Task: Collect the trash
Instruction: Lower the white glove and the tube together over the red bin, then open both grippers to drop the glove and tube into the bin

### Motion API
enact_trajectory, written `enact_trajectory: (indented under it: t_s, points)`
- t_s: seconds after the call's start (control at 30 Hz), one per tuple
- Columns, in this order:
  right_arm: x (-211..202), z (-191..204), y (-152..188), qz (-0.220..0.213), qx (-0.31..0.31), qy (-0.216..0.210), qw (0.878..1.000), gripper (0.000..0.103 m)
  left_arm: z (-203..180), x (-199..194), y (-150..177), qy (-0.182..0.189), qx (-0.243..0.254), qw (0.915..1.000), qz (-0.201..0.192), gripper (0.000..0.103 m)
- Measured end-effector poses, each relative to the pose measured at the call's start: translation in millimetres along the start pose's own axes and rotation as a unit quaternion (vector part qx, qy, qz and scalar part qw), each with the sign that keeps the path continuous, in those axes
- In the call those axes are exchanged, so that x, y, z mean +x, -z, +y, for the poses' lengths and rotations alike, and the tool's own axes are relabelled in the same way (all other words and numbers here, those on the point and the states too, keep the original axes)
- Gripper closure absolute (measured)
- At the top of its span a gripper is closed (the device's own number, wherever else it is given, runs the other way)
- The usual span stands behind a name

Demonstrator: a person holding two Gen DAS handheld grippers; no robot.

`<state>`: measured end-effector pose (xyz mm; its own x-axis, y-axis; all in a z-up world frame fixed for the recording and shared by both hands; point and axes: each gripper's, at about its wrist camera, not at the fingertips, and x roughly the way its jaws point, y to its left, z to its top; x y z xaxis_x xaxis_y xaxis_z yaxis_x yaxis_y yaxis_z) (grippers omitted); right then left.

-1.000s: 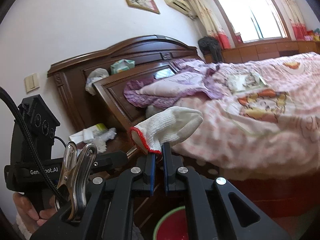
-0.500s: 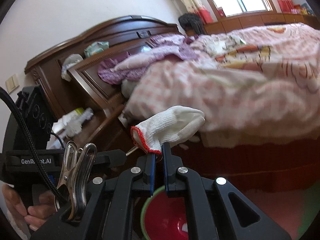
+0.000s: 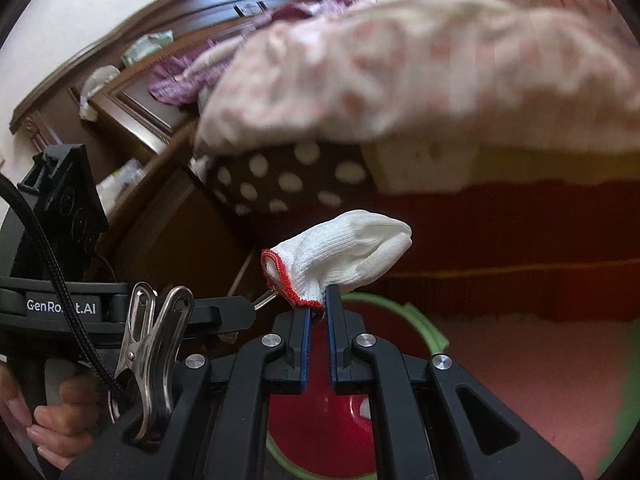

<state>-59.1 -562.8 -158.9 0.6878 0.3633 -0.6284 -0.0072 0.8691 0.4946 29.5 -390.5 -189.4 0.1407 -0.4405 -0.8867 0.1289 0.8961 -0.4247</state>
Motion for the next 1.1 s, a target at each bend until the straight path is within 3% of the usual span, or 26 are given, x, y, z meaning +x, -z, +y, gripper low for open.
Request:
enact_trajectory:
  t_s: [0.07,0.33,0.57,0.73,1.1]
  points:
    - [12,-5,6,0.016,0.005,-0.002,1.0,0.095,6,15,-2,-0.032,-0.005,0.9994,0.01,0.067]
    - [66,-35,41,0.106,0.056,-0.001,0.993,0.095,28,55,-3,-0.085,-0.046,0.9935,0.06,0.067]
    - [108,-54,70,0.178,0.121,0.022,0.976,0.095,47,94,-12,-0.157,-0.074,0.9803,0.095,0.067]
    - [129,-60,82,0.199,0.129,0.044,0.97,0.095,65,116,-23,-0.155,-0.108,0.9758,0.11,0.067]
    - [150,-59,67,0.181,0.107,0.072,0.975,0.095,74,121,-52,-0.149,-0.118,0.9794,0.069,0.067]
